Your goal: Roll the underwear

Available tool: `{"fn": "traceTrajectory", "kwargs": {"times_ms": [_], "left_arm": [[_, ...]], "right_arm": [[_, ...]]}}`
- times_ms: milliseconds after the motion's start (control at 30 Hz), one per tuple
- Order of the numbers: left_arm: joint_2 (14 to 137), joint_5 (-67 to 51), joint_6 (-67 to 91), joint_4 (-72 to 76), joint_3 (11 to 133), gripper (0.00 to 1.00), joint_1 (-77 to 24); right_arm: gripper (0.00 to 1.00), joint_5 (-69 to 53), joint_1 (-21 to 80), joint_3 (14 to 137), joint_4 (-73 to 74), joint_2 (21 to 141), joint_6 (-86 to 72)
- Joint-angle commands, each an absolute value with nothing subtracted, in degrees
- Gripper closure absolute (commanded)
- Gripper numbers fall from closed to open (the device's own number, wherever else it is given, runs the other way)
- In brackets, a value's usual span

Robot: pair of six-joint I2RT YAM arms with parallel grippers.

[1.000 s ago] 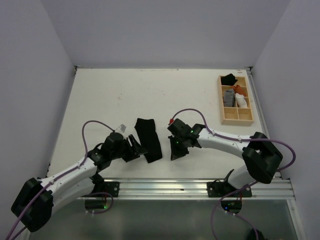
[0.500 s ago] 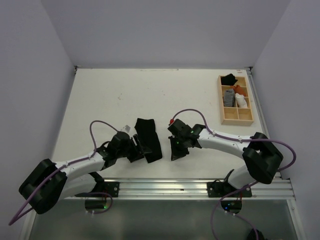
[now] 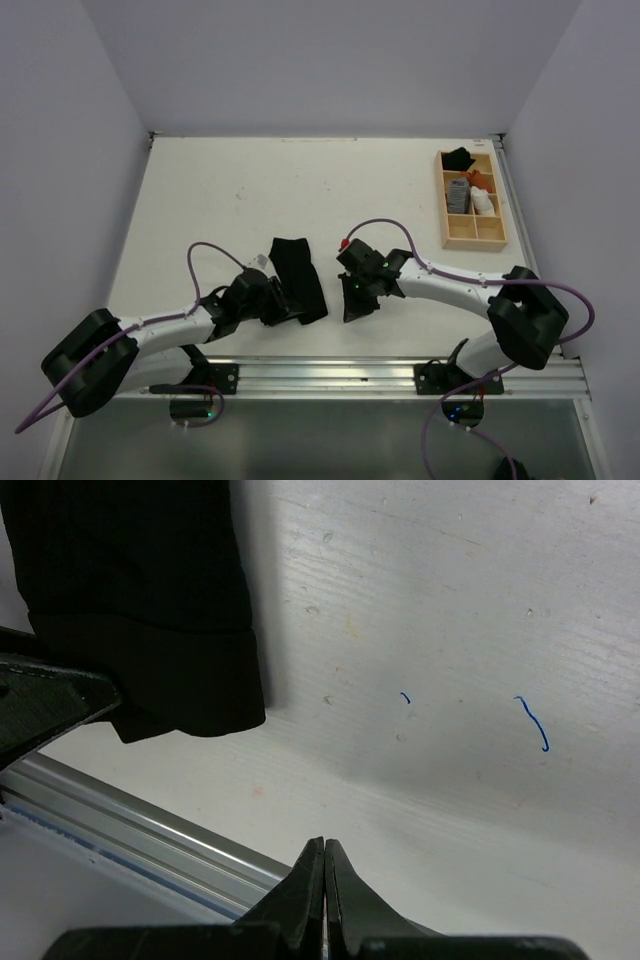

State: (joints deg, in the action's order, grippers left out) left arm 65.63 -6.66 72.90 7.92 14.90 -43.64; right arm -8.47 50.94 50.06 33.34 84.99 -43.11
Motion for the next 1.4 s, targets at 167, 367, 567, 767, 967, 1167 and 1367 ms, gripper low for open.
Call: {"fn": "traceTrajectory", "kwargs": {"times_ms": [167,367,567,767,967,1167,1367], "left_arm": [[65.9,-3.5,69.8,8.5,16.9,0.92,-44.0],[65.9,-4.7,62.5,-4.4,24.3,1.0,-43.6],[61.1,-19.8,61.9,-6.7,21.9,1.0,-35.1],[60.6,-28.0,64.7,-8.3,20.5,1.0,-29.3],[61.8,-32.4,68.6,-7.4,22.3,1.0,-28.7],[62.5,-33.7,69.0,-9.1,25.0,1.0,-27.7],[63.8,-34.7,67.5,-11.1,26.6,1.0,-26.8]], "right_arm": [[0.98,-5.6,50.9,54.2,35.8,84.4,-40.4],[0.77,-6.0,52.6,57.9,32.4,85.1,-28.2],[0.54,-0.2,58.2,56.4,22.5,84.1,-18.9],[0.36,1.8,61.3,44.0,3.5,74.9,-7.4],[0.36,3.1,64.5,42.2,1.6,74.9,5.8],[0.35,9.2,70.3,39.6,-2.5,75.2,14.0],[0.34,14.3,75.9,38.8,-5.0,75.8,19.9]]}}
